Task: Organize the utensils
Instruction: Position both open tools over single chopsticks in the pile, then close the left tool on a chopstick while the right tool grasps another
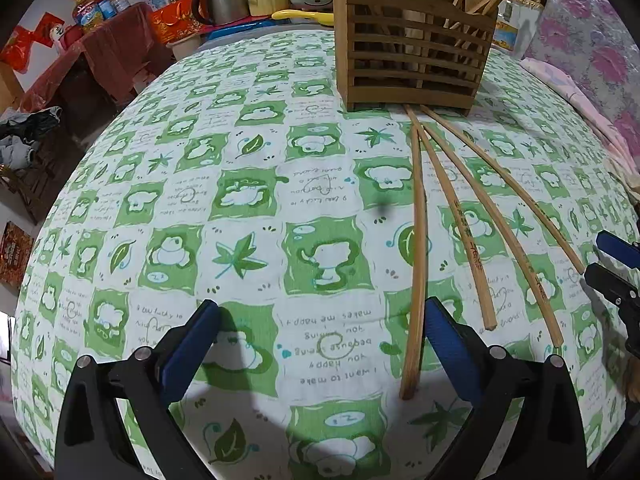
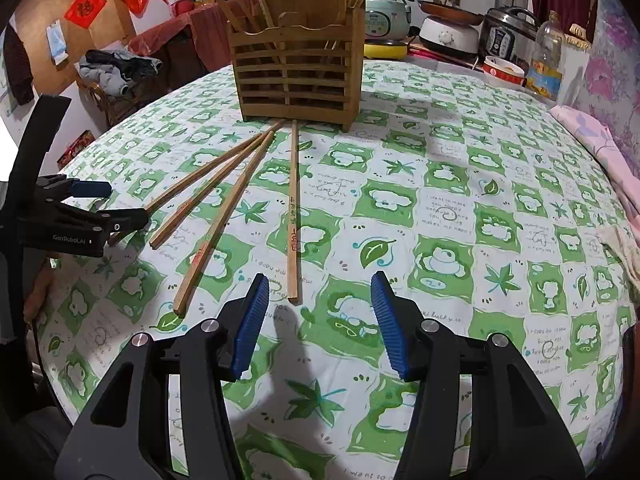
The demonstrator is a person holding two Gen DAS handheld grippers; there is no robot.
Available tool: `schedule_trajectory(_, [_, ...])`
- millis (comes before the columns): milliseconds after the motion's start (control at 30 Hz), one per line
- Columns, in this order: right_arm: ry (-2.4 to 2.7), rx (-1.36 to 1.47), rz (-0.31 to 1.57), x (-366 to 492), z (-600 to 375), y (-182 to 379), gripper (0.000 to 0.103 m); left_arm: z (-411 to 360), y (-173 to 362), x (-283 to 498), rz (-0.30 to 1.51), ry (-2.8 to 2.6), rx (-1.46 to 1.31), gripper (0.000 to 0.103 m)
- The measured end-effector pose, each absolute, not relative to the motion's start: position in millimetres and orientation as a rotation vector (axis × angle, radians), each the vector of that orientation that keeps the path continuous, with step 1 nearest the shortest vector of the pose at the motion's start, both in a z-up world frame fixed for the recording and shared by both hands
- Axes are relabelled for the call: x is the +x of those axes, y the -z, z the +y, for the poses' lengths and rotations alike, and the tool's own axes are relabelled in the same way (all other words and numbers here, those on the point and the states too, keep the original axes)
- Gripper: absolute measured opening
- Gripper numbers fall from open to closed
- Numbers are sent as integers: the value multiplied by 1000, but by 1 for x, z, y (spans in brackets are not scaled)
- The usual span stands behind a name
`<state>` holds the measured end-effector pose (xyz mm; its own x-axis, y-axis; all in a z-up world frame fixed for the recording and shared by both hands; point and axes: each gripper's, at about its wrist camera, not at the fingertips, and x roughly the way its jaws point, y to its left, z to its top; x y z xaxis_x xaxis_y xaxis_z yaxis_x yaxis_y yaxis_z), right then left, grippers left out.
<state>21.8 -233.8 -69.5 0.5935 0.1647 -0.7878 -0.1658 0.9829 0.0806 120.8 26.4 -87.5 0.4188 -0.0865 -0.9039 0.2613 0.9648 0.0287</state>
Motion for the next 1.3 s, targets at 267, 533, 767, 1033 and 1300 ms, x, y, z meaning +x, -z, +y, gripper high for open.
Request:
schedule_trajectory(267, [-193,-2,915,22,-234,70,53,20,84,98,1108,269,220,98])
schedule_trajectory(533, [-190,3,895,19,-236,68,53,8,79,76,1049,334,291,81])
schedule_trajectory(767, [-208,-9,879,17,-232,65,52,-2,76,72,1031,384,280,36])
schedule_trajectory(1033, [-265,-63,965,26,-213,76,16,-15,76,69,1026,408,273,7])
schedule_trajectory(1300, [-267,-4,919,20,-222,70,6,-14,77,69,1021,391,273,10])
